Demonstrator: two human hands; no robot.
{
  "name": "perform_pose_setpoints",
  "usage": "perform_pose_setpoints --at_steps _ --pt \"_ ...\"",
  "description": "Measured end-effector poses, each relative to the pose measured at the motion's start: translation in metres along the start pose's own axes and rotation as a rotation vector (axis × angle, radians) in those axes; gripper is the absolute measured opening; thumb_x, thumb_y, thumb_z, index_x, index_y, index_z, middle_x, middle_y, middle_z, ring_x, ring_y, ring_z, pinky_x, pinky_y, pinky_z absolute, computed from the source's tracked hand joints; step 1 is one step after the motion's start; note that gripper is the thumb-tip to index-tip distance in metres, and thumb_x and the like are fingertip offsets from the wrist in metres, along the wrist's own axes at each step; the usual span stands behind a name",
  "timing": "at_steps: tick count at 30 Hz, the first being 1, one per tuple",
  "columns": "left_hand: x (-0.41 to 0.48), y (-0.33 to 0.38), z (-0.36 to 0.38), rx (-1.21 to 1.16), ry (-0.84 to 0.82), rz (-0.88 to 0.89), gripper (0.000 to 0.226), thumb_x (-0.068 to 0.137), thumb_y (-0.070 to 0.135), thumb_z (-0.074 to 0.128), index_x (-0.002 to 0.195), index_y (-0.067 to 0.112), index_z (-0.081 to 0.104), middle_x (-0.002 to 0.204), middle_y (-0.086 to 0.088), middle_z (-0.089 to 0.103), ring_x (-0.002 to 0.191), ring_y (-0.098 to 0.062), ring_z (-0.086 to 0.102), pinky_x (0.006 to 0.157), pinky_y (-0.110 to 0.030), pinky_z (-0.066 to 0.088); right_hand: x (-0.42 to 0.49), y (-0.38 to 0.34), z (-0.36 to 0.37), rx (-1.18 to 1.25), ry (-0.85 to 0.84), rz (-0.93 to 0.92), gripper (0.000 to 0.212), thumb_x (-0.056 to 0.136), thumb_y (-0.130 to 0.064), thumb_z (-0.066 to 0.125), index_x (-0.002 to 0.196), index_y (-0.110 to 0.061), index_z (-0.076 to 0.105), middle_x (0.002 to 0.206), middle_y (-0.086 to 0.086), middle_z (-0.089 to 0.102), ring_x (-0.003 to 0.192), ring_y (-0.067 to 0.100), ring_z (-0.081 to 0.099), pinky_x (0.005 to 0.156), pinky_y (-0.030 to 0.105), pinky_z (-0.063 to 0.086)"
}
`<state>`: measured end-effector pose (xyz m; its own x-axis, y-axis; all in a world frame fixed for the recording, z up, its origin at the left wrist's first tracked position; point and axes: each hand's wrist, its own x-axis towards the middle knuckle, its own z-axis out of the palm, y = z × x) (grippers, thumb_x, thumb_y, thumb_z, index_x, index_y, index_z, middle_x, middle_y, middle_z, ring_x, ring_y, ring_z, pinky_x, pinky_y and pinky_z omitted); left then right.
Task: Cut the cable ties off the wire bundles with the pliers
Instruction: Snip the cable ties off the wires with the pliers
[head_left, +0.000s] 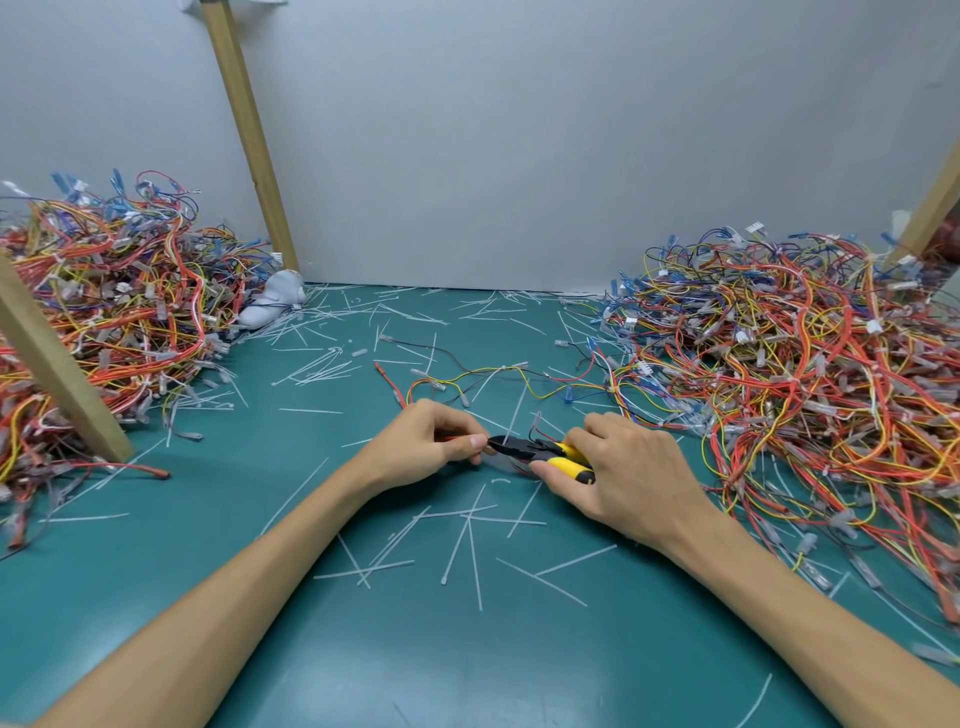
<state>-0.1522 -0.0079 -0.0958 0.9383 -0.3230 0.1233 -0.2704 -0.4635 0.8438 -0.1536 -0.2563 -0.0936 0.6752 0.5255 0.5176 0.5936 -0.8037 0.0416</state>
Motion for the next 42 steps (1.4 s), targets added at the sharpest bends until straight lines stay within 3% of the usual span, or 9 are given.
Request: perform_pose_setpoints --at_steps 7,13,19,24,27,33,37,42 --pt "0.0005 -0.0016 -0.0001 -0.026 0.01 -0.01 0.019 0.092 0.021 0.062 0.084 0.007 0.072 0.069 0.006 0.066 0.067 -0.012 0.05 0.064 -0.026 0.037 0.0008 0.0005 0.0005 0.013 0.047 -0.036 0.06 0.09 -0.063 0.034 0.064 -0.015 0.058 0.062 0.001 0.048 0.061 0.023 0.054 0.043 0.033 0.042" --pt "0.0007 0.0007 0.0002 -0.038 0.007 -0.003 0.023 0.096 0.011 0.058 0.077 0.02 0.068 0.068 0.007 0.065 0.067 -0.011 0.051 0.065 -0.024 0.039 0.0008 -0.0004 -0.0002 0.006 0.034 -0.059 0.057 0.091 -0.062 0.032 0.067 -0.014 0.053 0.065 0.002 0.05 0.063 0.024 0.053 0.043 0.035 0.041" --pt "0.0003 0.0021 0.0001 -0.047 -0.001 -0.004 0.022 0.096 0.011 0.058 0.079 0.02 0.068 0.071 0.004 0.064 0.068 -0.011 0.05 0.067 -0.025 0.039 0.0003 0.0 -0.0005 0.029 -0.025 -0.033 0.06 0.091 -0.067 0.028 0.072 -0.016 0.053 0.071 0.0 0.05 0.071 0.022 0.052 0.051 0.038 0.045" --pt "0.0005 0.0018 0.0003 -0.041 -0.003 -0.015 0.02 0.096 0.012 0.058 0.08 0.016 0.068 0.069 0.008 0.063 0.066 -0.01 0.049 0.064 -0.021 0.038 0.0004 0.0011 -0.0001 0.041 -0.052 -0.026 0.052 0.093 -0.063 0.041 0.071 -0.017 0.051 0.07 -0.001 0.049 0.071 0.021 0.051 0.053 0.038 0.045" --pt "-0.0003 0.002 0.0 -0.036 -0.006 -0.011 0.019 0.094 0.02 0.06 0.08 0.007 0.067 0.068 0.005 0.061 0.067 -0.013 0.047 0.064 -0.026 0.035 0.0007 0.0012 0.0003 0.039 -0.035 -0.022 0.05 0.092 -0.06 0.047 0.068 -0.017 0.051 0.068 -0.001 0.048 0.068 0.022 0.05 0.05 0.036 0.043" --pt "-0.0003 0.0028 0.0003 -0.03 -0.004 -0.013 0.02 0.096 0.014 0.059 0.079 0.009 0.066 0.068 0.004 0.061 0.066 -0.012 0.047 0.061 -0.022 0.036 0.0012 0.0005 -0.001 0.042 -0.02 -0.026 0.057 0.092 -0.065 0.035 0.066 -0.017 0.051 0.065 -0.002 0.047 0.065 0.021 0.05 0.049 0.034 0.04" --pt "-0.0001 0.0028 0.0004 -0.032 -0.009 -0.018 0.019 0.096 0.013 0.058 0.08 0.009 0.067 0.069 0.003 0.061 0.066 -0.013 0.047 0.062 -0.022 0.036 0.0008 0.0004 -0.0014 0.052 -0.027 -0.03 0.05 0.093 -0.058 0.05 0.065 -0.016 0.054 0.065 -0.001 0.048 0.065 0.021 0.05 0.049 0.035 0.041" --pt "0.0001 0.0021 -0.0001 -0.035 -0.009 -0.011 0.019 0.096 0.014 0.058 0.081 0.008 0.067 0.071 0.002 0.062 0.068 -0.014 0.048 0.064 -0.026 0.036 0.002 -0.0001 -0.0008 0.053 -0.029 -0.015 0.049 0.091 -0.055 0.055 0.064 -0.015 0.056 0.063 0.001 0.049 0.064 0.023 0.053 0.048 0.033 0.038"
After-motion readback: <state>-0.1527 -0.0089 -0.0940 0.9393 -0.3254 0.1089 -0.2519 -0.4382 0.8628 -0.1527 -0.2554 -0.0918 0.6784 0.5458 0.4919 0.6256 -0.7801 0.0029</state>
